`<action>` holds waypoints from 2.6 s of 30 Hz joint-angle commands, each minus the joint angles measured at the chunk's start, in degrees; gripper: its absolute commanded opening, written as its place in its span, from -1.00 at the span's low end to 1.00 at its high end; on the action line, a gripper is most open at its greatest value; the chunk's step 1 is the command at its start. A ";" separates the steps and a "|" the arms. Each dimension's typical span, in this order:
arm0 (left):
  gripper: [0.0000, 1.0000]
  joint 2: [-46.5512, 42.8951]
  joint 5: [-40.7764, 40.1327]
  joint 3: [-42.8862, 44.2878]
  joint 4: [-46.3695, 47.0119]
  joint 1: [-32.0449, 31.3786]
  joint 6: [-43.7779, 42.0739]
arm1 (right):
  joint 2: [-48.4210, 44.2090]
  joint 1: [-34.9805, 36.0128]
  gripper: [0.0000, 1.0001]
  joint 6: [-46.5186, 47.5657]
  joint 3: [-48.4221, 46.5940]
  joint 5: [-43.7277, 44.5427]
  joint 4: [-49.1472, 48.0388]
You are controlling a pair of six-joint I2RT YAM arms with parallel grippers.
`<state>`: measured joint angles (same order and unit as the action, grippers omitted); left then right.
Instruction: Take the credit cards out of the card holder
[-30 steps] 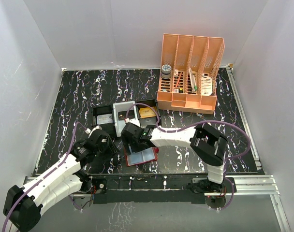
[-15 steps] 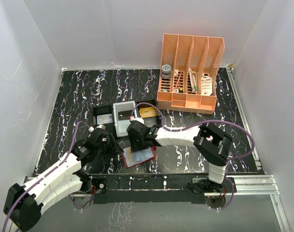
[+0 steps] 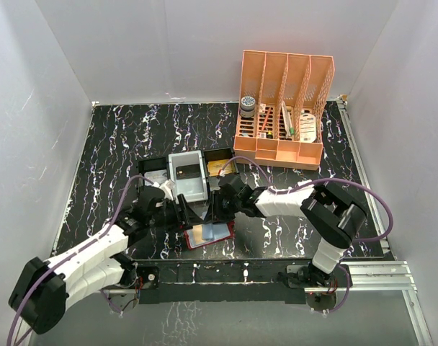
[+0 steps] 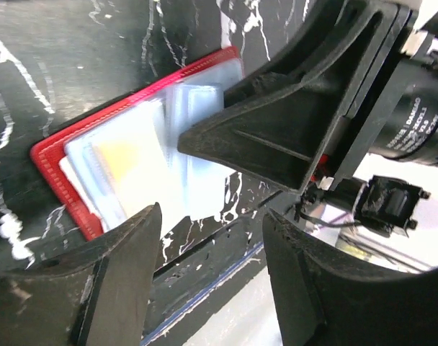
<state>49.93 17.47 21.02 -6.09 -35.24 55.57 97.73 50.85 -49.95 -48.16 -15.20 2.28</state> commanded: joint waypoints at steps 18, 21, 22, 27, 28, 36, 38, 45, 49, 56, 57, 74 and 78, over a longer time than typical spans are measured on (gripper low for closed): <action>0.22 17.55 8.20 -4.56 18.22 -0.31 -1.13 | -0.93 -3.03 -0.43 -4.70 5.85 -6.44 -8.26; 0.22 19.30 8.28 -4.74 18.76 -0.51 -1.25 | -1.15 -3.27 -0.39 -5.42 6.14 -7.39 -9.40; 0.22 19.41 8.14 -4.87 19.01 -0.58 -1.13 | -1.37 -3.30 -0.37 -5.59 6.27 -7.64 -9.67; 0.24 18.78 8.17 -5.78 21.56 -0.62 -0.11 | -2.42 -3.87 -0.26 -6.57 7.21 -8.87 -11.67; 0.24 18.72 8.33 -5.87 22.08 -0.62 0.08 | -2.53 -3.91 -0.24 -6.76 7.35 -9.16 -11.97; 0.25 18.90 11.45 -7.38 29.73 -0.62 2.89 | -4.01 -4.14 -0.03 -7.42 7.90 -9.29 -12.73; 0.25 19.07 12.50 -7.56 32.20 -0.62 3.95 | -4.40 -4.09 0.03 -7.72 8.04 -9.25 -12.99; 0.23 20.39 14.32 -7.04 37.90 -0.62 5.72 | -6.78 -4.51 0.12 -9.34 8.58 -8.30 -13.61; 0.23 21.99 15.38 -6.70 41.55 -0.62 6.97 | -8.81 -5.08 0.19 -10.13 9.47 -6.94 -13.50; 0.23 26.21 16.37 -4.83 43.28 -0.70 6.77 | -13.50 -6.25 0.27 -9.83 9.13 1.75 -3.71; 0.23 26.98 16.72 -4.62 43.64 -0.70 6.80 | -14.22 -6.43 0.24 -9.75 8.94 3.63 -1.80; 0.22 29.68 19.10 -2.81 47.35 -1.32 7.99 | -11.96 -6.81 -0.32 -5.88 7.43 -4.97 -7.72; 0.22 30.89 19.87 -3.45 48.91 -1.73 8.42 | -8.82 -6.79 -0.17 -4.61 5.34 -6.35 -6.50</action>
<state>79.96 35.29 16.56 39.90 -36.36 63.96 86.96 44.12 -56.64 -38.83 -18.50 -1.52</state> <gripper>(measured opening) 0.611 0.388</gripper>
